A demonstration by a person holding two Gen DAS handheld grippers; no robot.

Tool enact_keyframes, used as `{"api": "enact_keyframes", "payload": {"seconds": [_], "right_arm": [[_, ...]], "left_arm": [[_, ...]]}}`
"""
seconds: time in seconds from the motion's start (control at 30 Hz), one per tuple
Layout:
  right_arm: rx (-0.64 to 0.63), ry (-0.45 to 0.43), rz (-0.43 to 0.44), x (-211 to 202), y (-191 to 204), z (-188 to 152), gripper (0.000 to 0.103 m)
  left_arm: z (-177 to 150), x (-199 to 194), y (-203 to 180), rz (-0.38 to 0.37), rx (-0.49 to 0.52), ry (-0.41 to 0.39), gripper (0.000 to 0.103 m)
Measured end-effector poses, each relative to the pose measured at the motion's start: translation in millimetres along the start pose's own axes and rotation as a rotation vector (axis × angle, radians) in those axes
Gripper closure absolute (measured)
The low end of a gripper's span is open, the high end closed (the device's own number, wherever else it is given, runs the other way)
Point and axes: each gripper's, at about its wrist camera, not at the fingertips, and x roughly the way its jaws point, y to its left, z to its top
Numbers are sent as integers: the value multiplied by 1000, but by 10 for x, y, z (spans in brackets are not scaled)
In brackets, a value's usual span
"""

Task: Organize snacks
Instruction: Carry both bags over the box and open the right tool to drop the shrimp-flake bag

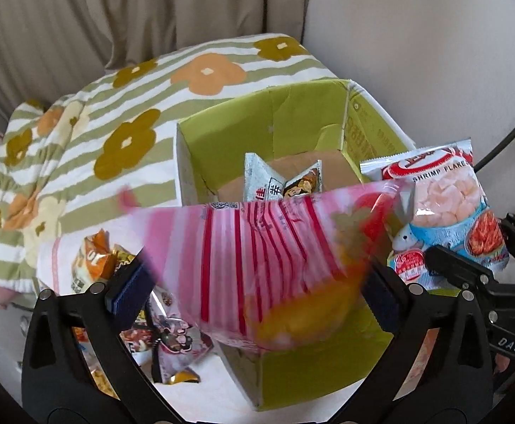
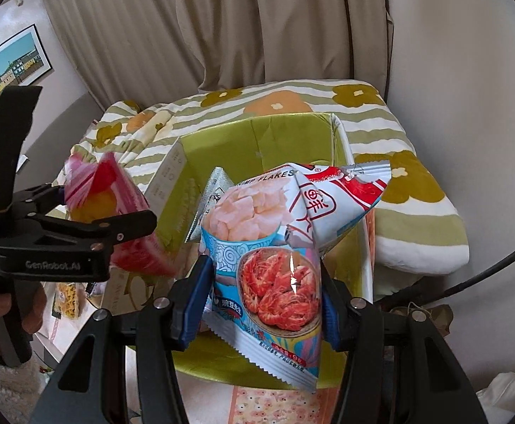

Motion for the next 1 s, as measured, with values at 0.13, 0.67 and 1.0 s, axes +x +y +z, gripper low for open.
{"api": "enact_keyframes", "payload": {"seconds": [0.13, 0.67, 1.0], "right_arm": [[-13, 14, -17, 60, 48, 16, 53], [-63, 19, -37, 126, 113, 72, 53], [-112, 5, -47, 102, 164, 23, 39]], "left_arm": [[-26, 19, 37, 9, 10, 7, 1], [-38, -141, 237, -11, -44, -11, 1], [-82, -258, 260, -39, -77, -20, 1]]}}
